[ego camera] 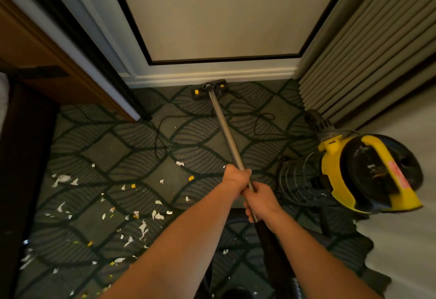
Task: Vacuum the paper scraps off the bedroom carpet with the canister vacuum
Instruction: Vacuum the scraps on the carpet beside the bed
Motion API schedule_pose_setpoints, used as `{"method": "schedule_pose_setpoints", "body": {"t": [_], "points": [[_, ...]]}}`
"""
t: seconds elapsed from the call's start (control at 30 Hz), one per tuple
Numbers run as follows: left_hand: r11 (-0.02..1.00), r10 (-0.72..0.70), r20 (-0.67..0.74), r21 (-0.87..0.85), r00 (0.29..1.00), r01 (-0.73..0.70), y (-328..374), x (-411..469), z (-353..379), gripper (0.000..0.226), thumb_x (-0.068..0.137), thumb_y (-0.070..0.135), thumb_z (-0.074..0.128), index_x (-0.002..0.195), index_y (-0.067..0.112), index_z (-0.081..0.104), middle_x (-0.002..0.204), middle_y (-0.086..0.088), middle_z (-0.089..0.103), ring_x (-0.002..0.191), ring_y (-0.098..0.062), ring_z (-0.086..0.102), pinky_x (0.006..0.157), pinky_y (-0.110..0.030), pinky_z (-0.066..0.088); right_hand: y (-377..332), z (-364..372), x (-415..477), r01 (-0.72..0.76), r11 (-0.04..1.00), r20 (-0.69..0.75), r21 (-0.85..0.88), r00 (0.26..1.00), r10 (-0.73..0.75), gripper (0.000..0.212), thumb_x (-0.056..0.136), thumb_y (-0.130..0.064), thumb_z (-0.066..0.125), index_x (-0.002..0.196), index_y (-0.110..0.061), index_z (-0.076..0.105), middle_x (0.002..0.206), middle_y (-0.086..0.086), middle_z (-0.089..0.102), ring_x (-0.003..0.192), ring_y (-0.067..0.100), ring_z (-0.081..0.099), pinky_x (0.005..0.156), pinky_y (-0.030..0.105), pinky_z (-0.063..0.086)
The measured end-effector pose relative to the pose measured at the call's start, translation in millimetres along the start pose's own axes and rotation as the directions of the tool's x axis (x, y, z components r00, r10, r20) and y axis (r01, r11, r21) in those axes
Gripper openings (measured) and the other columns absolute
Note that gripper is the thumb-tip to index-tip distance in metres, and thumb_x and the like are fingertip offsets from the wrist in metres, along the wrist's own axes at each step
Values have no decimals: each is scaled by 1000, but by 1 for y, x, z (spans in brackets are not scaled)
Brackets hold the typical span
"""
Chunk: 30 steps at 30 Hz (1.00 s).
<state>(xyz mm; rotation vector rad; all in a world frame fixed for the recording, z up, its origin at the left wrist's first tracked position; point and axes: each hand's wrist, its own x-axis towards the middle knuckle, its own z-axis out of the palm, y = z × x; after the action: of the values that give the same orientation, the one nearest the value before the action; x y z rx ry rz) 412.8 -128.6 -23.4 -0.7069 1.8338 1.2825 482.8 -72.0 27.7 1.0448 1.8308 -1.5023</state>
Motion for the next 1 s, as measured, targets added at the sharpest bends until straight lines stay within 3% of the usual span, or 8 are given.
{"method": "schedule_pose_setpoints", "body": {"t": [0.13,0.23,0.37,0.47,0.57,0.67,0.77,1.0], "points": [[999,-5,1,35,1000,5,-51,-28,26,38,88,23,65,117,1,54,109,-14,63,104,-30,63,77,-30,51,60,-9,-20,-40,999,10,20,999,39,15,97,-16,50,87,-10,60,59,10,52,40,17,48,38,25,40],[997,-46,9,57,999,45,-98,-48,50,36,87,25,66,115,3,56,110,-15,65,99,-29,64,82,-34,54,113,-16,-35,-82,996,20,37,996,81,18,96,-13,49,84,-8,61,57,10,52,38,17,47,37,24,39],[991,-86,45,105,995,81,-157,-70,77,35,91,21,61,119,1,53,103,-11,58,100,-27,60,73,-27,45,178,-21,-54,-139,989,42,49,990,137,19,96,-13,50,86,-2,62,52,7,51,35,14,48,35,22,40],[984,-124,76,136,989,113,-189,-75,87,38,92,19,60,122,-1,50,111,-17,59,101,-29,60,79,-32,49,215,-18,-58,-172,984,71,55,983,168,24,97,-17,48,95,2,64,54,7,51,38,15,49,38,22,41],[978,-127,84,177,988,110,-208,-72,88,40,91,16,59,126,-2,49,112,-17,58,108,-30,59,83,-33,50,239,-11,-55,-166,986,95,37,982,162,21,99,-20,47,95,-6,62,59,7,51,43,16,49,42,25,42],[969,-91,117,240,989,61,-222,-70,88,56,92,16,57,141,7,32,132,-15,52,118,-31,53,87,-31,48,260,-3,-52,-178,984,109,17,978,175,21,99,-24,46,98,-10,61,61,7,53,45,17,50,44,26,43],[957,-39,136,291,990,-2,-237,-70,91,50,91,17,57,137,11,37,131,-14,54,117,-32,53,97,-34,47,277,4,-49,-215,977,91,4,973,213,24,98,-30,47,100,-11,62,64,8,55,50,19,52,46,27,44],[941,-55,143,339,988,3,-252,-67,98,54,91,20,58,139,13,35,131,-14,54,118,-32,54,99,-40,48,296,5,-47,-199,980,59,-6,978,199,26,97,-29,47,95,-10,64,62,8,53,50,20,52,48,29,44]]}}
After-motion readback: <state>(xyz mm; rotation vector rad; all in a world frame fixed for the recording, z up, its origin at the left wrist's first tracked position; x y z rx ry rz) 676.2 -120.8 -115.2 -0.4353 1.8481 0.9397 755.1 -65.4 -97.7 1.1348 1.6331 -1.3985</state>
